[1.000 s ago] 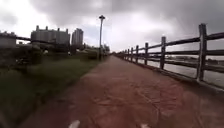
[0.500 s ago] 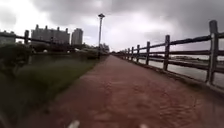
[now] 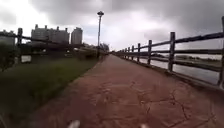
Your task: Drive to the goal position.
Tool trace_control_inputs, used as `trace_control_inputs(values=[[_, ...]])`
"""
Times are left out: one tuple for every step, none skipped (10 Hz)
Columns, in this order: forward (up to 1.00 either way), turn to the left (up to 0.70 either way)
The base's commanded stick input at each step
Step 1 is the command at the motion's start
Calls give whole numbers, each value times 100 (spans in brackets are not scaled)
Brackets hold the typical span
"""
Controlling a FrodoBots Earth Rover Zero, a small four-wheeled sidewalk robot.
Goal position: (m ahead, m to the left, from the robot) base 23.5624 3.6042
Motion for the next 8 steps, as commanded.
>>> trace_control_inputs(values=[[70,0],[70,0],[70,0],[70,0],[70,0],[70,0],[70,0],[70,0]])
